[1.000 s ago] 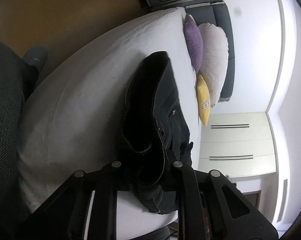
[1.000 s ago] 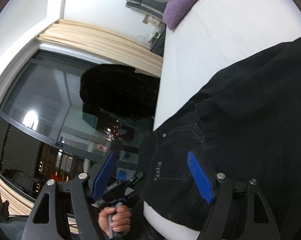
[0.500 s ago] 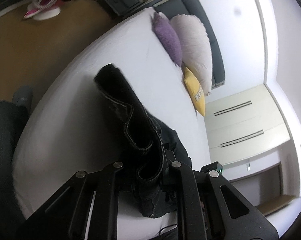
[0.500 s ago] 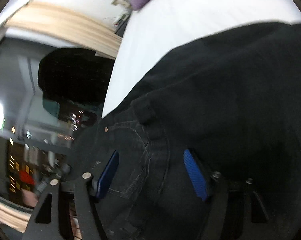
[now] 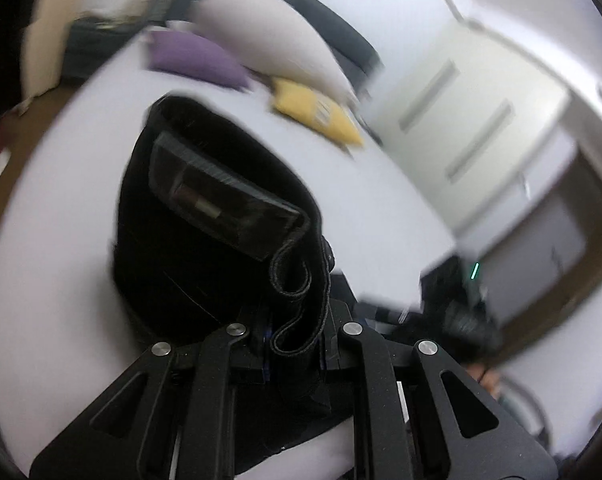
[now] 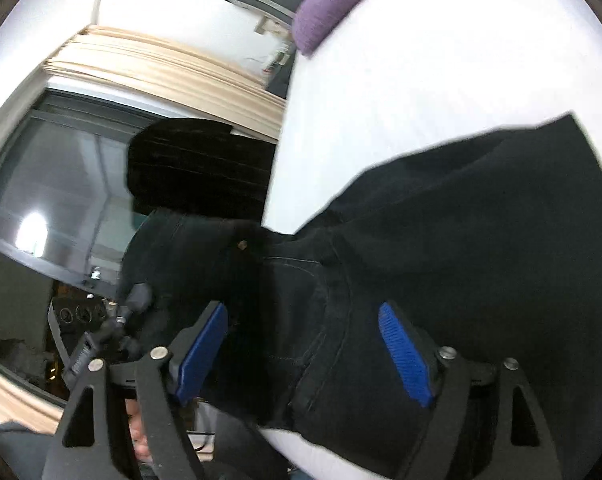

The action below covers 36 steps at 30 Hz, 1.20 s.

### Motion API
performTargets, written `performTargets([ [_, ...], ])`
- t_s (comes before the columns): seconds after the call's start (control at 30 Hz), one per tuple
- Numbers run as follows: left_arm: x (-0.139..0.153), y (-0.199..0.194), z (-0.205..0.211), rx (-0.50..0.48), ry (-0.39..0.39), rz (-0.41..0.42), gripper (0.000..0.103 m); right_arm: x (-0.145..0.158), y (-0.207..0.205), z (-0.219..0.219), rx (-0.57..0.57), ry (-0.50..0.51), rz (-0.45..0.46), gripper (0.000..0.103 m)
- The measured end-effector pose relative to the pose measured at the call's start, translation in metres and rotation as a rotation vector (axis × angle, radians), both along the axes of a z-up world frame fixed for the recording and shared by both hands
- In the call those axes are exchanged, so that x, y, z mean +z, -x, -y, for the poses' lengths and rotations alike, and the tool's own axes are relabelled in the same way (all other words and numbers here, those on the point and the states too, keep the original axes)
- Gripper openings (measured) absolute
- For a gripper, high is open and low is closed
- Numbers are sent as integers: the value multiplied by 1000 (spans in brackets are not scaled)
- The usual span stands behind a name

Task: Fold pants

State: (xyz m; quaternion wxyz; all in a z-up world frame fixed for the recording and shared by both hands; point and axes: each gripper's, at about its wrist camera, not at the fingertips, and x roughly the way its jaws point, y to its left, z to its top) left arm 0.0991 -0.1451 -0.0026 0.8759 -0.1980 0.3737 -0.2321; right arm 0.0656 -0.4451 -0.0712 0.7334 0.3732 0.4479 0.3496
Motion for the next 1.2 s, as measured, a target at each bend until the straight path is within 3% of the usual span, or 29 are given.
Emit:
performTargets([
  [0.1,-26,-2,76,-133,-127,-2,13,8,3,34,-34,-59,20,92],
  [0.2,-54,2,128,-229,-225,-27,13,3,5,58,-59,-20,1,92],
  [0.43,-71,-2,157,-269,-340,-8,13,-33,6,52,5,87,-131,92],
  [0.5,-72,1,165,-280,-374,9,13,-36,4,49,10,105,-132,84],
  [0.53,-73,2,169,-283,-383,11,13,-35,3,49,23,119,-121,70],
  [0.57,-74,1,173,-286,-393,14,13,-34,0,46,35,145,-115,46],
  [0.67,-77,0,187,-291,-403,15,13,-30,-6,46,55,231,-98,21],
  [0.77,-81,24,198,-302,-422,39,13,-25,-9,57,54,258,-72,18],
  [0.93,-82,27,228,-315,-459,79,13,-25,-11,78,20,225,-50,16],
  [1.2,-97,39,262,-352,-496,68,14,-48,-11,90,-23,191,-91,16],
])
